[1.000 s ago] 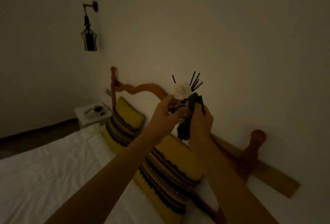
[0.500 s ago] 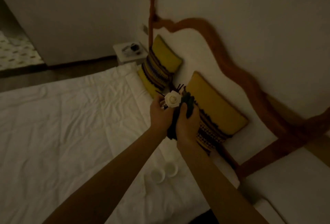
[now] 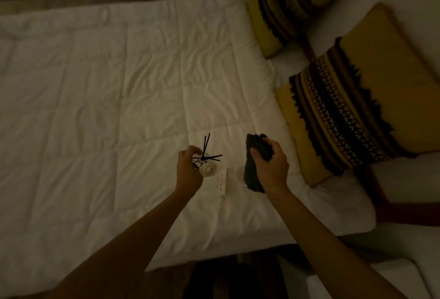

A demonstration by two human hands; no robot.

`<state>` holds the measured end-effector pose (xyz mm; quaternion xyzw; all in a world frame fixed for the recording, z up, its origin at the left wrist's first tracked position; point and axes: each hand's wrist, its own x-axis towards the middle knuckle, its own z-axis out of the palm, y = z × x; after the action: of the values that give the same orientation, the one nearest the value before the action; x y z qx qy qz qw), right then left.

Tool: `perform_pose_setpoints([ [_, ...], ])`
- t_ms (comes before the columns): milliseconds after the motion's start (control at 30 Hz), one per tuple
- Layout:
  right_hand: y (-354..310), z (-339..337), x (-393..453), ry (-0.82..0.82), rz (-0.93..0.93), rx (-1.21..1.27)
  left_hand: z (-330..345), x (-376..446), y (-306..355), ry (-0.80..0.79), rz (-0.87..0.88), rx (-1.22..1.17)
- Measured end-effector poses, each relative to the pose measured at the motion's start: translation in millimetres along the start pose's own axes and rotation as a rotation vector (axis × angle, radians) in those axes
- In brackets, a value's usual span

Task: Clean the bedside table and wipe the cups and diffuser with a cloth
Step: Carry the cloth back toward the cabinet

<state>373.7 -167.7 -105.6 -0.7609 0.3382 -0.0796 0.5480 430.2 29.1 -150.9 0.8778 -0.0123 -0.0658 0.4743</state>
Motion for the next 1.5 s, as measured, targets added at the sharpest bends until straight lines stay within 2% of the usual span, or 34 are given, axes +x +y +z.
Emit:
perform_pose_setpoints([
  [200, 86.2, 31.8, 11.4, -0.088, 0.055, 0.008, 51.4, -21.9, -113.7, -0.044, -0.12, 0.116],
  [333, 128.4, 37.0, 11.2, -0.136, 0.036, -0.001, 84.5, -24.0, -159.5, -0.076, -0.117, 0.122],
  [500, 157.9, 36.6, 14.3, -0.184, -0.006, -0.007, 108.9, -19.7, -194.3, -0.067, -0.161, 0.076],
  [633, 143.8, 37.0, 7.0, -0.238, -0.034, 0.015, 92.4, -33.7, -195.4, -0.188, -0.27, 0.093],
  [733, 96.8, 45.2, -3.9, -0.319, -0.075, 0.028, 50.0, -55.4, -175.1, -0.191, -0.405, 0.071],
  [800, 57.6, 59.4, -16.7, -0.397, -0.113, 0.027, 13.7, -68.8, -155.2, -0.108, -0.451, 0.068],
  [867, 9.7, 80.4, -36.6, -0.489, -0.137, 0.03, -32.6, -75.8, -124.8, -0.007, -0.423, -0.002],
  [933, -45.1, 108.2, -63.4, -0.6, -0.176, 0.029, -93.7, -76.5, -82.3, 0.068, -0.39, -0.169],
  [1000, -96.9, 142.0, -97.0, -0.716, -0.241, 0.023, -160.4, -79.6, -40.0, 0.096, -0.345, -0.47],
  [1067, -141.0, 176.1, -136.2, -0.829, -0.318, 0.01, -225.0, -89.4, -9.2, 0.137, -0.268, -0.67],
  [1167, -211.0, 233.5, -211.6, -0.984, -0.428, 0.035, -332.6, -126.0, 5.3, 0.365, -0.162, -0.683],
  [1267, -265.2, 274.1, -266.9, -1.086, -0.447, 0.148, -415.3, -160.1, -4.1, 0.571, -0.135, -0.679],
  [1500, -334.7, 365.0, -425.0, -1.488, -0.547, 0.225, -589.5, -279.8, -49.1, 0.869, -0.117, -0.552],
])
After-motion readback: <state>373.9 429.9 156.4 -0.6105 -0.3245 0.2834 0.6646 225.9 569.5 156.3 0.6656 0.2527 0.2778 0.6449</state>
